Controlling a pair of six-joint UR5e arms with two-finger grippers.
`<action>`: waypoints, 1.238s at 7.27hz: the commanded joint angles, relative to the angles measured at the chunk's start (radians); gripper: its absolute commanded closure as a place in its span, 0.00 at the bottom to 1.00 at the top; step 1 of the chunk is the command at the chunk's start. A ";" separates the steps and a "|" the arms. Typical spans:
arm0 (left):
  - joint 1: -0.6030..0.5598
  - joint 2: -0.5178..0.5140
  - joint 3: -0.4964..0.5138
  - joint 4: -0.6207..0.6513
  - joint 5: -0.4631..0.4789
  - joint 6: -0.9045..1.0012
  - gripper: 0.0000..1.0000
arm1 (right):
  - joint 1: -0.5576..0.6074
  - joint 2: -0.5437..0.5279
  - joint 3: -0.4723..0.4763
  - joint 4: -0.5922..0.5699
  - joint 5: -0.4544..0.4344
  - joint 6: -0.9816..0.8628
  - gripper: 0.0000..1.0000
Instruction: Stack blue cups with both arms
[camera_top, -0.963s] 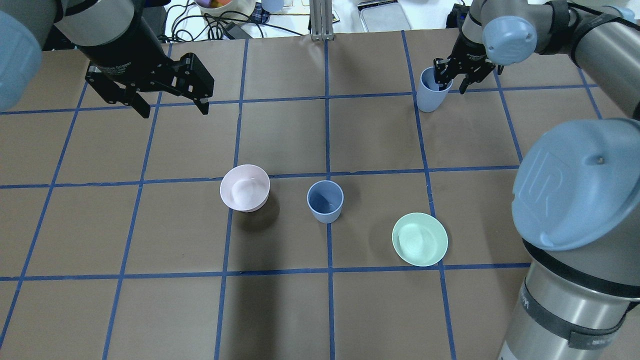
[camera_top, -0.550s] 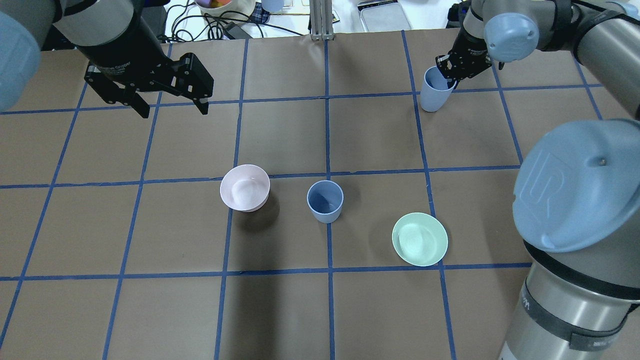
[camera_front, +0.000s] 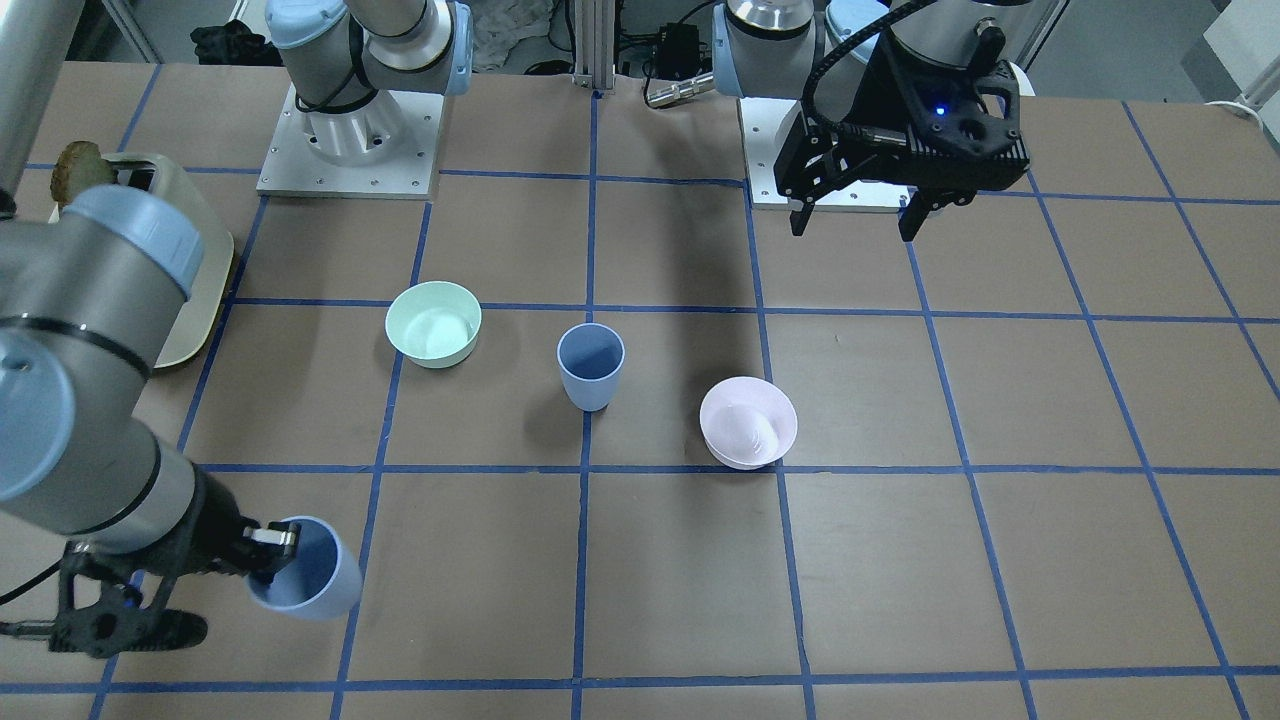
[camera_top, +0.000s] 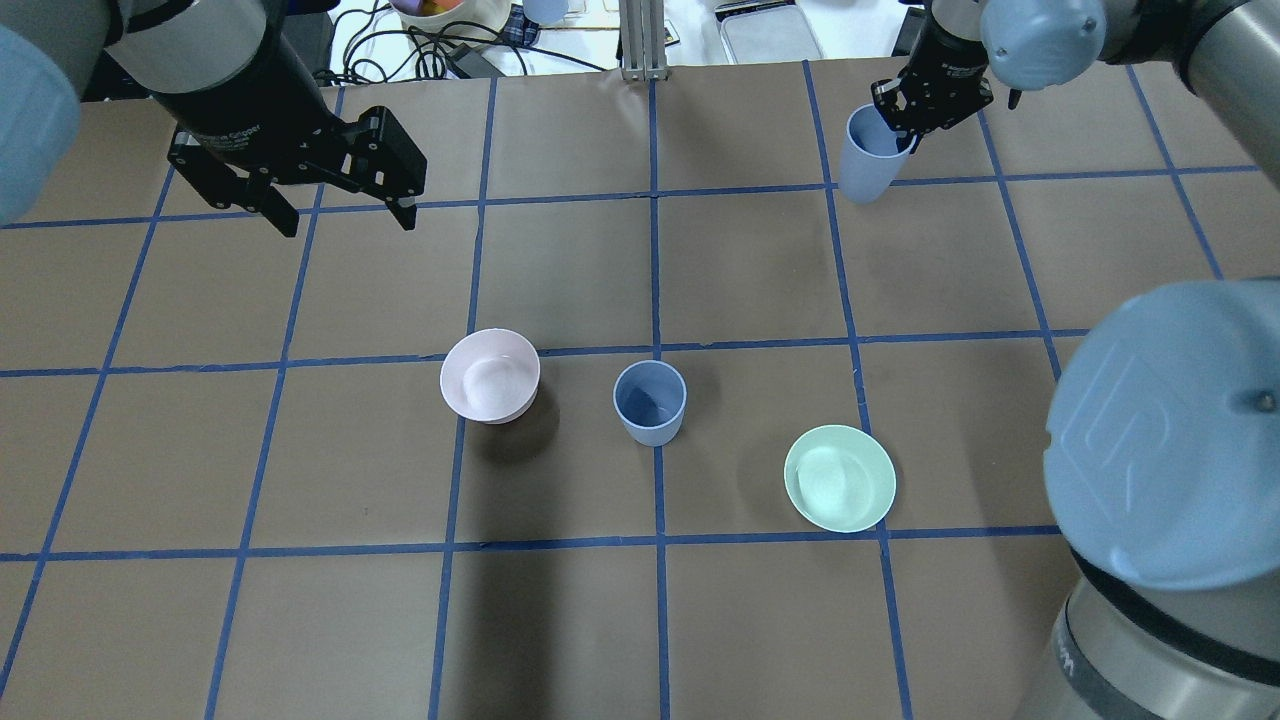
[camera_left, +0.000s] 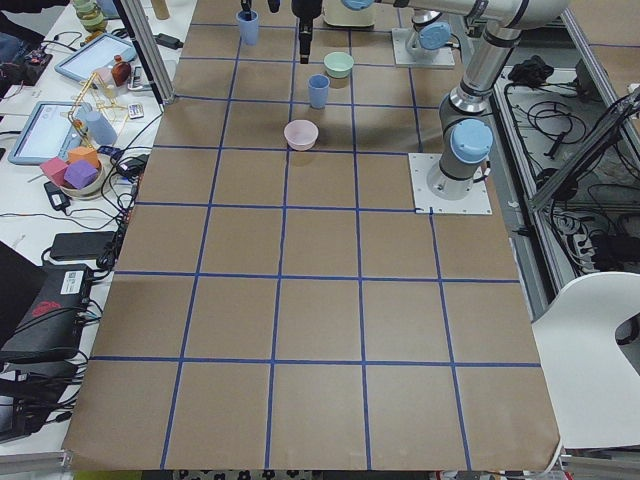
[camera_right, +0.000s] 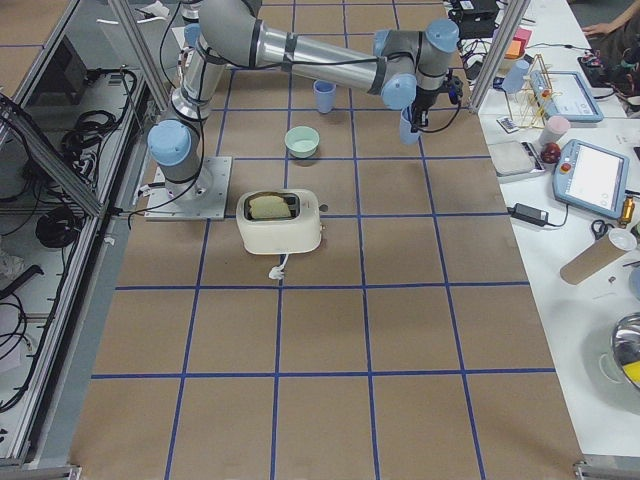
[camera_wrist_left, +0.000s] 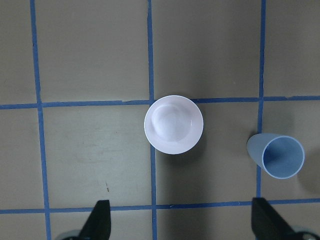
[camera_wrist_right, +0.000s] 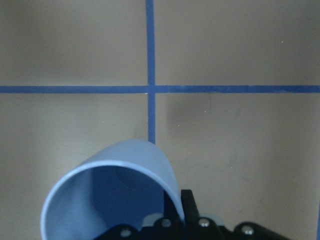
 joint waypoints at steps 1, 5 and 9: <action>0.000 0.002 -0.004 0.000 0.001 0.000 0.00 | 0.182 -0.114 0.062 0.084 -0.004 0.173 1.00; 0.000 0.003 -0.004 -0.001 0.001 0.000 0.00 | 0.364 -0.328 0.356 -0.013 -0.013 0.357 1.00; 0.000 0.003 -0.003 -0.003 0.001 0.000 0.00 | 0.415 -0.327 0.472 -0.167 -0.016 0.425 1.00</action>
